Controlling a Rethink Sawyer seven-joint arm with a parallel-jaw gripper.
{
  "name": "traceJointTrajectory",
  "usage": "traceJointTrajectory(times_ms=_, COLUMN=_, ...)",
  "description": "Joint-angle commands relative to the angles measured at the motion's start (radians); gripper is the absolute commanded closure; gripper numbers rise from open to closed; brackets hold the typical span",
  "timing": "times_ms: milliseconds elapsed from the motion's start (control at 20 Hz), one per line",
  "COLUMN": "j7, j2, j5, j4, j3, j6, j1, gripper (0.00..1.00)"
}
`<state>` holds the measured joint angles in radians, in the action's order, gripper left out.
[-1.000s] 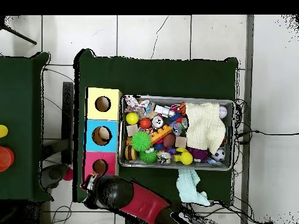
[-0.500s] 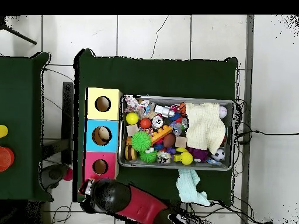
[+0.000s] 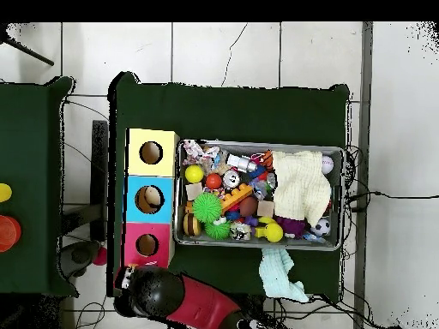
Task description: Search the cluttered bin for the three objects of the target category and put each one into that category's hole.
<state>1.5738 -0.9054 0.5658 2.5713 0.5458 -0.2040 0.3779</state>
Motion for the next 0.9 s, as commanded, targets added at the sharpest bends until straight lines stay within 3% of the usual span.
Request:
traceJointTrajectory(times_ms=50, j7=0.178, j2=0.001, j5=-0.008, j4=-0.138, j3=-0.073, j6=-0.019, j1=-0.005, gripper=1.00)
traceJointTrajectory(times_ms=500, j7=0.178, j2=-0.033, j5=-0.013, j4=-0.150, j3=-0.085, j6=-0.040, j1=-0.008, gripper=1.00)
traceJointTrajectory(times_ms=900, j7=0.187, j2=-0.045, j5=-0.002, j4=-0.135, j3=-0.049, j6=-0.018, j1=0.014, gripper=1.00)
